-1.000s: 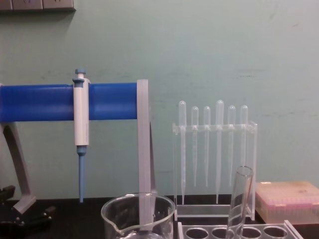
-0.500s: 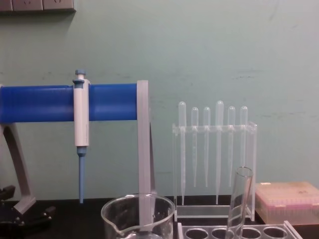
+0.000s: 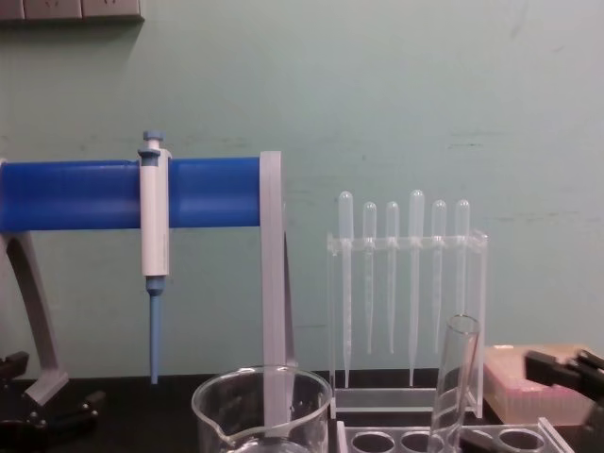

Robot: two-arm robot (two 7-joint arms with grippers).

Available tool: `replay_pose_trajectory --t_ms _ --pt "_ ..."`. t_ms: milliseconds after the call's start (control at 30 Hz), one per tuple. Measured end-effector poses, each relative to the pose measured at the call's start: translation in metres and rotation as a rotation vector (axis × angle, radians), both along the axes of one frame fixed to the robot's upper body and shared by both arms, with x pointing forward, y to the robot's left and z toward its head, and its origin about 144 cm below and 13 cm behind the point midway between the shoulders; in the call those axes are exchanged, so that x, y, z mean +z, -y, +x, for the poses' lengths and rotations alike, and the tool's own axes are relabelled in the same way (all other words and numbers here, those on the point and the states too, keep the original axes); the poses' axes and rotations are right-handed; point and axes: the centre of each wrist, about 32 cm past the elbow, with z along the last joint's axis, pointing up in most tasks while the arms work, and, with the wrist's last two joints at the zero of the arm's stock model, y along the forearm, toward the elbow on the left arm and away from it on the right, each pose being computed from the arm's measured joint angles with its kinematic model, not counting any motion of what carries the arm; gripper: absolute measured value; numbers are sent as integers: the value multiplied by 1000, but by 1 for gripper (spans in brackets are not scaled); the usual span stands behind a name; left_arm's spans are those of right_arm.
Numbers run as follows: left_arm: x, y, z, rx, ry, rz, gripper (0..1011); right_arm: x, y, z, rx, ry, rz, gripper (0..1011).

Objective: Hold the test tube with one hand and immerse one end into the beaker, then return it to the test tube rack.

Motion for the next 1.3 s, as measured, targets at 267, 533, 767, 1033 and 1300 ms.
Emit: replay_pose_trajectory --t_ms 267,533,767,1033,1300 --pt "0 0 0 0 0 0 1000 -6 -10 14 31 22 30 1002" --pt "0 0 0 0 0 0 1000 -19 -17 25 64 72 85 1002" --pt "0 0 0 0 0 0 1000 -17 -22 27 78 92 100 979" --pt "0 0 0 0 0 0 1000 -15 -24 24 71 97 104 802" --pt "0 0 0 0 0 0 1000 -15 -24 24 64 96 113 536"
